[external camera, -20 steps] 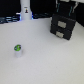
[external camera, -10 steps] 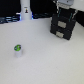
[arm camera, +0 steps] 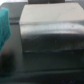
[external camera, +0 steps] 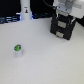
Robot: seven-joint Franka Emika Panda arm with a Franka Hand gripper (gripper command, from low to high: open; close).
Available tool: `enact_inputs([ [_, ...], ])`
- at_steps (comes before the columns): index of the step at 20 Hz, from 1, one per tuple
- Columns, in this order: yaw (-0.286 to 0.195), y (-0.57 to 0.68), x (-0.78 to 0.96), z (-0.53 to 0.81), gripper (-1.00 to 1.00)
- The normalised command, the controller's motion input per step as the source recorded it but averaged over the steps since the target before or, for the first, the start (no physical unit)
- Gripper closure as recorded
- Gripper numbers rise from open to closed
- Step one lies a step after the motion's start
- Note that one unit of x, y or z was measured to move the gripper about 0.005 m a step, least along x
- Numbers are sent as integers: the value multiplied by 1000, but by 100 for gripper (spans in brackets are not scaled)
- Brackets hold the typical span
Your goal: Open the kcup holder, insert the kcup into the holder, and close the kcup holder
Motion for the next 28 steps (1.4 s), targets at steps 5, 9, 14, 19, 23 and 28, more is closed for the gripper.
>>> enact_inputs([
  [5, -16, 36, -269, -263, -100],
  [9, -11, 8, -18, 0, 100],
  [14, -7, 5, 2, -1, 100],
  [19, -20, -24, 303, 68, 100],
  [23, -52, -77, 526, 143, 100],
  [28, -67, -96, 602, 175, 100],
])
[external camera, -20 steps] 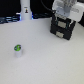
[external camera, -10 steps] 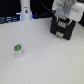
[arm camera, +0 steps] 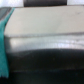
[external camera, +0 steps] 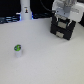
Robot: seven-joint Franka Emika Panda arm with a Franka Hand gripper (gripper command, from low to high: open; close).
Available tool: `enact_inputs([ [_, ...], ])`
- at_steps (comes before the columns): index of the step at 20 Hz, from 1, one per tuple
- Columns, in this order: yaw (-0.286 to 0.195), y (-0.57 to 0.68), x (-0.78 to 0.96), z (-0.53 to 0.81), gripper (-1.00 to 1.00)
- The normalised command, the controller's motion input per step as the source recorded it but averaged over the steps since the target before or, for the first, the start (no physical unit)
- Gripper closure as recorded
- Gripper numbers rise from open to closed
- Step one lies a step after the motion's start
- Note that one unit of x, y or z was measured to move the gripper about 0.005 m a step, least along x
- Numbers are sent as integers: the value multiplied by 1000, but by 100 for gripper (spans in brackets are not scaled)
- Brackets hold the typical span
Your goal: Open the kcup holder, insert the kcup into the holder, and close the kcup holder
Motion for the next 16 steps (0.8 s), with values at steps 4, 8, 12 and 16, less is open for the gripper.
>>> enact_inputs([
  [4, -82, -205, 920, 243, 100],
  [8, -80, -214, 951, 186, 100],
  [12, -78, -225, 964, 178, 100],
  [16, -85, -266, 952, 220, 100],
])
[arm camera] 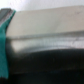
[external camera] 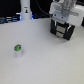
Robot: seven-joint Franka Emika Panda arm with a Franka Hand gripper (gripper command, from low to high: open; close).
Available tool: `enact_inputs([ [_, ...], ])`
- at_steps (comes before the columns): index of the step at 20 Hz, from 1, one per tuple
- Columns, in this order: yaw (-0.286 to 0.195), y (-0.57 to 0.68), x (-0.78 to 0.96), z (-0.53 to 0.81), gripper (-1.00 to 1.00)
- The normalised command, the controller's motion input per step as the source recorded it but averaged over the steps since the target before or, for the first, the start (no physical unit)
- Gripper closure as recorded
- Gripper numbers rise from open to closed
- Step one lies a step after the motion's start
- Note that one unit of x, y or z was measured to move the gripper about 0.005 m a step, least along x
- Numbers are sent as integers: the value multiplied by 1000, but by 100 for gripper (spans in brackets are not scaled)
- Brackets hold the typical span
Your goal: Open the kcup holder, insert the kcup into the holder, and close the kcup holder
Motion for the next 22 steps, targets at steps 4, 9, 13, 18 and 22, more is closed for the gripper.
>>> enact_inputs([
  [4, -92, -276, 945, 212, 100],
  [9, -94, -296, 939, 198, 100],
  [13, -92, -323, 936, 174, 100],
  [18, -89, -330, 927, 177, 100],
  [22, -90, -342, 919, 195, 100],
])
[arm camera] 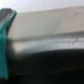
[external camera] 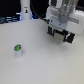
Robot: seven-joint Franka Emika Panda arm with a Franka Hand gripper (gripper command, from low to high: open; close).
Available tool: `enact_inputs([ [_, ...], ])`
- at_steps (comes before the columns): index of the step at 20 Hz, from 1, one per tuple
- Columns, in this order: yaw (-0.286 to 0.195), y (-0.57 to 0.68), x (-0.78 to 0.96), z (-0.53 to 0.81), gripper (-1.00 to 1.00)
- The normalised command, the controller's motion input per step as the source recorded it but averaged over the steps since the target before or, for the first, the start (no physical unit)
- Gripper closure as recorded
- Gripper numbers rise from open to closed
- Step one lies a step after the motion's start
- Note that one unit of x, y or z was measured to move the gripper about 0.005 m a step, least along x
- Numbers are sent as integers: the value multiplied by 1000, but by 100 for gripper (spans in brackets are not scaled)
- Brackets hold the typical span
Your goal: Open the kcup holder, insert the kcup into the holder, and close the kcup holder
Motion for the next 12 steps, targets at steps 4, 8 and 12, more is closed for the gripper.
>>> enact_inputs([
  [4, -90, -344, 908, 219, 100],
  [8, -92, -322, 865, 191, 100],
  [12, -59, -10, 524, 177, -100],
])
